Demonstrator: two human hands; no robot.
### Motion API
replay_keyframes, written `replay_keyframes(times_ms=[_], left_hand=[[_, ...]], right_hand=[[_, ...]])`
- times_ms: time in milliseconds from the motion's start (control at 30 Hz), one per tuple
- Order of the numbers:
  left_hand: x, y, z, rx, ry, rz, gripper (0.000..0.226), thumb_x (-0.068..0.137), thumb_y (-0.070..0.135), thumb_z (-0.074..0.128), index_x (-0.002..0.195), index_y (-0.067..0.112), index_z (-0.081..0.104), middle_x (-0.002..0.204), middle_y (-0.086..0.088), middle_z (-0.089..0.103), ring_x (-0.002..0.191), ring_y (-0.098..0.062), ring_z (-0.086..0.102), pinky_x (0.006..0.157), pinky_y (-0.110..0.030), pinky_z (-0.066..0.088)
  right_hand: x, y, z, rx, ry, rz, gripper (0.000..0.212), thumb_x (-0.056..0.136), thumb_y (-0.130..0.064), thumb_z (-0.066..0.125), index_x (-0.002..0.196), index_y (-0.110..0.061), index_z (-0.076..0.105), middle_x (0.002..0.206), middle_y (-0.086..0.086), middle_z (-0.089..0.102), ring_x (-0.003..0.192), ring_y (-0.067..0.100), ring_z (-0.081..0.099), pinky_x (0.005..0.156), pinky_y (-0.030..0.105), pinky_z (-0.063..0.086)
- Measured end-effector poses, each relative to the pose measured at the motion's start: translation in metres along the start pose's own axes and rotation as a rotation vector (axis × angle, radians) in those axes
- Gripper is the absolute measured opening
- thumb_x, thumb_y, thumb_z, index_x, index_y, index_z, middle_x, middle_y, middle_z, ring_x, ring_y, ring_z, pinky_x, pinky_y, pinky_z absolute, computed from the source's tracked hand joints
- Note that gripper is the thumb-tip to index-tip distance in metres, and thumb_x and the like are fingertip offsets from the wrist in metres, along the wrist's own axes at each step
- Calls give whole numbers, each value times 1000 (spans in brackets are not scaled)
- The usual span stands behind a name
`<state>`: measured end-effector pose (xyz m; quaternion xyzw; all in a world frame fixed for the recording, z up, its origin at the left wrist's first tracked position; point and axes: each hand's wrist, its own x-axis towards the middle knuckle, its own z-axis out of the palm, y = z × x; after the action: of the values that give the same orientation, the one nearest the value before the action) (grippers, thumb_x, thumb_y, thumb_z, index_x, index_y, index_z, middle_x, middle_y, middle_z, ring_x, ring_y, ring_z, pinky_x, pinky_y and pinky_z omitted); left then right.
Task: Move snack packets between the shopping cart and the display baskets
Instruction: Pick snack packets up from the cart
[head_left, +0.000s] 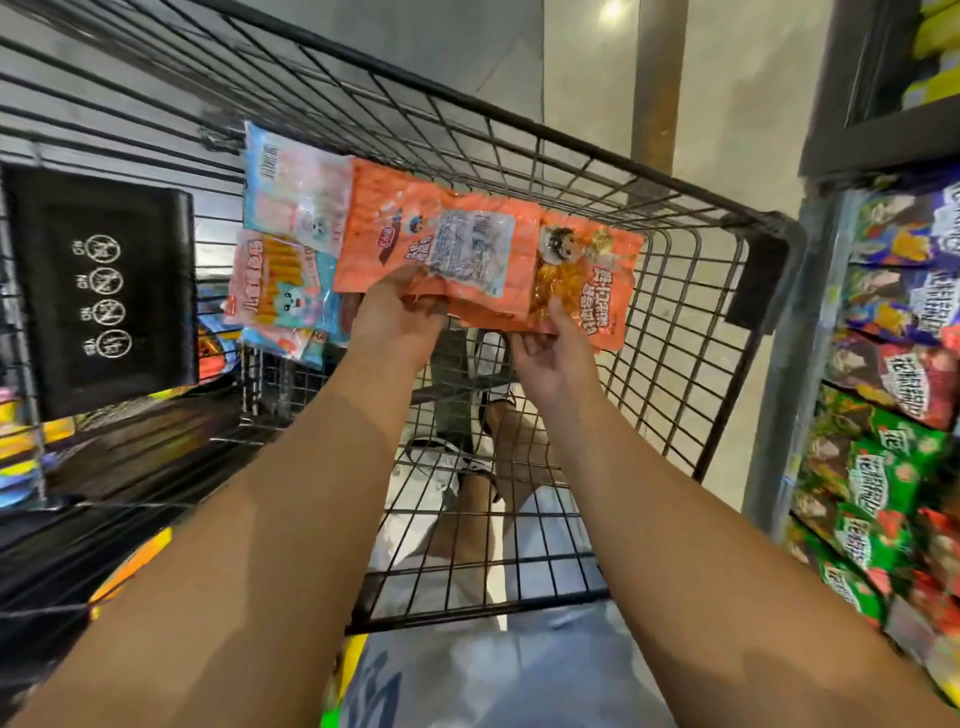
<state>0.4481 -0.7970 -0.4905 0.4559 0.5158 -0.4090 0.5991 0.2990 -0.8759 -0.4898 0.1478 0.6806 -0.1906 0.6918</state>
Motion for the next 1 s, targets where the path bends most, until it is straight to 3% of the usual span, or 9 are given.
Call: replay_keyframes(times_ms=[100,200,333,500,633,833,900,967,1000], left_hand=[[-19,-2,-8,54,-80,28,19,102,-1,50,87,4,59,67,-9,66,65,-21,65,79,-36,55],[-53,-3,-23,84,-130,48,13,104,2,52,93,3,60,74,-9,65,62,-19,68,67,-33,59],[-111,-7,-49,135,-200,173,16,101,1,57,117,4,59,84,-11,70,73,-22,71,77,-36,60],[-200,12,-92,288,-274,486,25,95,1,67,119,5,64,92,-13,70,77,-25,65,68,-38,52],[-277,32,-145,346,-276,708,16,95,0,68,101,15,69,81,-3,72,70,-21,62,65,-38,48],[-397,36,-257,298,-142,1000,18,83,11,74,100,11,70,79,-7,73,67,-25,63,65,-42,52],[-433,28,-305,259,-75,1060,26,82,23,77,107,21,74,89,-11,76,72,-36,66,67,-52,54],[-467,20,-353,190,-4,1105,36,80,34,81,114,28,73,93,-7,78,76,-30,71,63,-40,58],[-484,16,-376,146,20,1129,41,79,37,81,117,27,71,90,-7,76,71,-26,70,61,-33,57]], right_hand=[[-8,1,10,-137,51,-70,12,98,-9,72,109,-8,68,110,14,77,96,24,76,91,39,63],[-21,-2,8,-209,49,-139,31,96,-10,74,127,-10,66,120,17,77,109,32,76,73,40,67],[-49,-4,-6,-333,-28,-205,33,97,-4,72,130,-8,69,125,18,75,111,35,74,95,58,60],[-110,-15,-32,-617,-129,-439,36,92,2,72,126,-9,71,104,9,77,79,17,74,63,30,59],[-169,-23,-55,-864,-300,-646,21,90,-7,78,101,-25,81,103,6,80,84,20,75,69,32,58],[-275,6,-81,-1252,-537,-1030,35,74,-46,84,106,-34,80,97,-7,82,84,5,77,75,18,59],[-301,24,-85,-1304,-666,-1054,42,78,-40,85,116,-25,77,105,-3,82,99,19,78,88,36,62],[-325,47,-84,-1341,-764,-1066,51,76,-43,86,122,-25,75,109,-2,81,108,29,76,94,53,61],[-340,63,-82,-1362,-812,-1093,56,72,-51,86,122,-30,75,108,-6,81,108,26,76,95,50,61]])
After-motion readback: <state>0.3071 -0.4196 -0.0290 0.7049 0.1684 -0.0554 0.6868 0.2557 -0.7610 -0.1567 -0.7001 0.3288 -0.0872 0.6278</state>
